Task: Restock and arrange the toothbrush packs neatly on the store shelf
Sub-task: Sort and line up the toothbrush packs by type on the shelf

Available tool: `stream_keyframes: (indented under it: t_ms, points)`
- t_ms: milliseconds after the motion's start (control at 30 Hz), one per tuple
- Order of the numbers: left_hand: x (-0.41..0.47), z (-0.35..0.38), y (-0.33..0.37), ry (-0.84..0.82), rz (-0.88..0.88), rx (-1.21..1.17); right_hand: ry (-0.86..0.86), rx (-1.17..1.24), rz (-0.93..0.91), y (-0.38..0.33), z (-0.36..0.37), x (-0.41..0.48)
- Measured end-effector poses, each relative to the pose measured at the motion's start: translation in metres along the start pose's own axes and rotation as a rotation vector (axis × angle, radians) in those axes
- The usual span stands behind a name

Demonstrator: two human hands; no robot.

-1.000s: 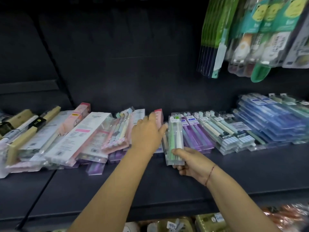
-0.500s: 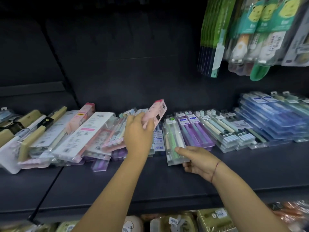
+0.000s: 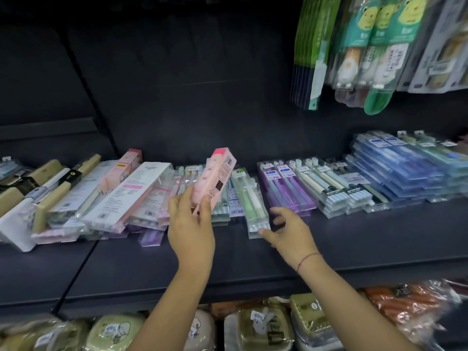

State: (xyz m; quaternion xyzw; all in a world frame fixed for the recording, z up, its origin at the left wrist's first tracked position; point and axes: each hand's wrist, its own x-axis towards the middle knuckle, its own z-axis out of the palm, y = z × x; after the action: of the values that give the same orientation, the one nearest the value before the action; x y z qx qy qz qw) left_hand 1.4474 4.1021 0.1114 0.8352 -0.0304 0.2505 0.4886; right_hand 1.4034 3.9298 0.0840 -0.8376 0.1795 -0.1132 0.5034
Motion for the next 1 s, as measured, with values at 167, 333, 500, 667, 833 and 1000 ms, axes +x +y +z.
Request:
stream_keyframes:
  t_ms: [167,333,500,667,833,1000]
  points:
    - [-0.004,-0.003,0.000,-0.007,0.012,-0.086,0.000,-0.224,-0.177,-0.003,0.006,-0.002]
    - [-0.009,-0.003,-0.001,-0.039,0.004,-0.097,0.006,-0.657,-0.320,-0.005,0.007,0.001]
    - [-0.013,-0.001,0.004,-0.111,0.030,-0.144,0.011,-0.709,-0.294,-0.012,0.006,0.008]
    - [-0.015,0.003,0.003,-0.277,0.136,-0.198,0.095,-0.098,-0.191,-0.031,-0.031,-0.003]
    - [-0.029,0.024,0.026,-0.394,0.440,-0.133,-0.236,0.524,0.052,-0.046,-0.113,-0.034]
    - [-0.050,0.075,0.065,-0.473,0.705,-0.120,-0.102,0.176,-0.026,-0.009,-0.176,-0.052]
